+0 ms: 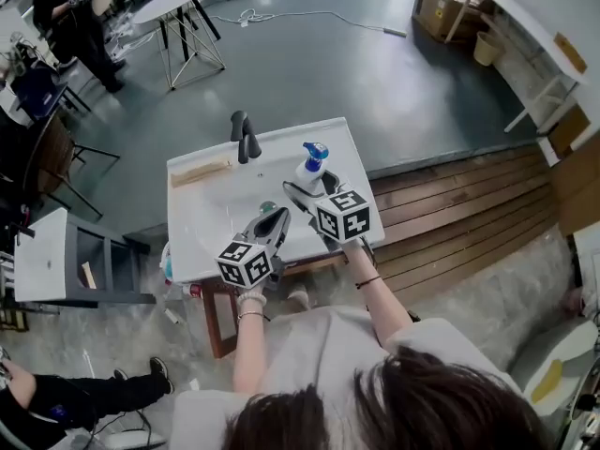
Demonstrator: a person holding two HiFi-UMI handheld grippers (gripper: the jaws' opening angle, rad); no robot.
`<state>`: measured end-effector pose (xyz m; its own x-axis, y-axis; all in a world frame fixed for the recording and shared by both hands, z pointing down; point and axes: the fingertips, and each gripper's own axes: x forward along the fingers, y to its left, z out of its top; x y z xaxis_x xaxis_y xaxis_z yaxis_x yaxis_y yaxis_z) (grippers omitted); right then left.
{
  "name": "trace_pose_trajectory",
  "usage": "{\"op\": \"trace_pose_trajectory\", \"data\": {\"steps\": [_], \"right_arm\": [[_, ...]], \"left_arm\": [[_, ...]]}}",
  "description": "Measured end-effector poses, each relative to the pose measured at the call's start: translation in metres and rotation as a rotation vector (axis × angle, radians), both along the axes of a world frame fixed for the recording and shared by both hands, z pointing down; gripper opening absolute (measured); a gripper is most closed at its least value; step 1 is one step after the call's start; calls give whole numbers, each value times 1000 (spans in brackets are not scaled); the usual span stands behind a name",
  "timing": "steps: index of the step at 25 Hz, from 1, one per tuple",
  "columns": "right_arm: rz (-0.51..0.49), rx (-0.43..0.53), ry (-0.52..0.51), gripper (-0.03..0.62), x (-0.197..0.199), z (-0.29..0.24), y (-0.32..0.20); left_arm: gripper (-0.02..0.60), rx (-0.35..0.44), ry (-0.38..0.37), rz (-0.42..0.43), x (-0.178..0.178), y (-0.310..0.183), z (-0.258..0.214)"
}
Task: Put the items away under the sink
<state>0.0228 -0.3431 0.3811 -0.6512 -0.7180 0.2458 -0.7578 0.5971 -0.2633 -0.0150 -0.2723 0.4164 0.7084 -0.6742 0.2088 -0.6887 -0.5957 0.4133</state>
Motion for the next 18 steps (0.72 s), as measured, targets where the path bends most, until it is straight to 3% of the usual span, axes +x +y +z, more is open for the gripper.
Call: {"op": "trace_pose_trajectory", "data": {"steps": [18], "right_arm": [[-64, 1, -1, 364, 10, -3, 83]], "left_arm": [[-3, 53, 5, -160, -13, 81, -10]]}}
